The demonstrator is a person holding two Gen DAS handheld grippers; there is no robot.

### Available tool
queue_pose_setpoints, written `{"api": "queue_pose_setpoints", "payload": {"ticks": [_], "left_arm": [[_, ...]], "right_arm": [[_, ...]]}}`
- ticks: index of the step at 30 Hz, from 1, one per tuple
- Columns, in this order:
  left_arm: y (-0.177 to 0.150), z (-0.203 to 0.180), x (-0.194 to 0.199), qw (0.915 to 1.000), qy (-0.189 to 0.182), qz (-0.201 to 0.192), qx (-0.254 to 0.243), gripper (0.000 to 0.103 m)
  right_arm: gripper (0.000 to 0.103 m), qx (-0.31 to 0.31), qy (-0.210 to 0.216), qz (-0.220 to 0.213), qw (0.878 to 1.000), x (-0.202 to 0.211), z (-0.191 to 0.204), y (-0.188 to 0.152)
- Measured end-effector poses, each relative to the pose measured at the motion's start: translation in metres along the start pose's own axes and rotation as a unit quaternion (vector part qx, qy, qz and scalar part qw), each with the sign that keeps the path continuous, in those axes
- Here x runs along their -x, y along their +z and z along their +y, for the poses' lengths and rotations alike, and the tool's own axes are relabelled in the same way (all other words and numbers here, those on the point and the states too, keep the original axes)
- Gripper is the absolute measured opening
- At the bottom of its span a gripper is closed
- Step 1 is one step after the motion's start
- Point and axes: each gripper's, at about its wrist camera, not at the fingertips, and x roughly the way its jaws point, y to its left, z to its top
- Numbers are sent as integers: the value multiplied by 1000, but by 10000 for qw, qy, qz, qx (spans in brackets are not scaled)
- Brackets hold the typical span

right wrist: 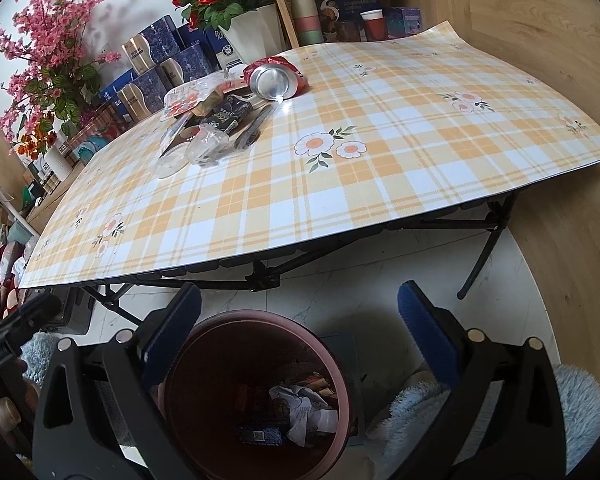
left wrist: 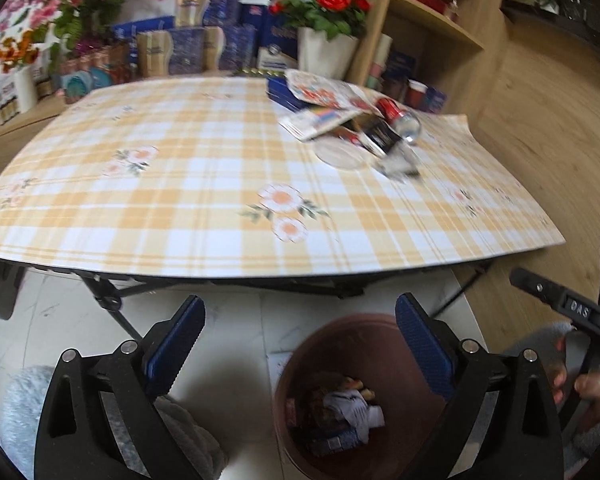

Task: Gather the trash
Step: 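Move the right gripper back to the table toward the clear plastic wrapper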

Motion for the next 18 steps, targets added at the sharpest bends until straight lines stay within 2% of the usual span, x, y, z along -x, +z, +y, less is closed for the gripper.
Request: {"api": "queue_pose_setpoints", "payload": {"ticks": [3, 9, 13, 18], "left_arm": [[3, 3, 4, 9990, 397, -188, 19, 94], [6, 13, 9, 9972, 630, -358, 176, 95], [9, 14, 9, 9959, 752, -441, 230, 95], [14, 18, 8, 9937, 895, -533, 404, 96]], "right_arm": [[97, 109, -51, -50, 9999, 1, 2, 1], [97, 401, -151, -137, 9990, 3, 12, 14], [97, 850, -289, -190, 9958, -10, 27, 38], [97, 1314, -267, -157, 9908, -35, 50, 75]]}}
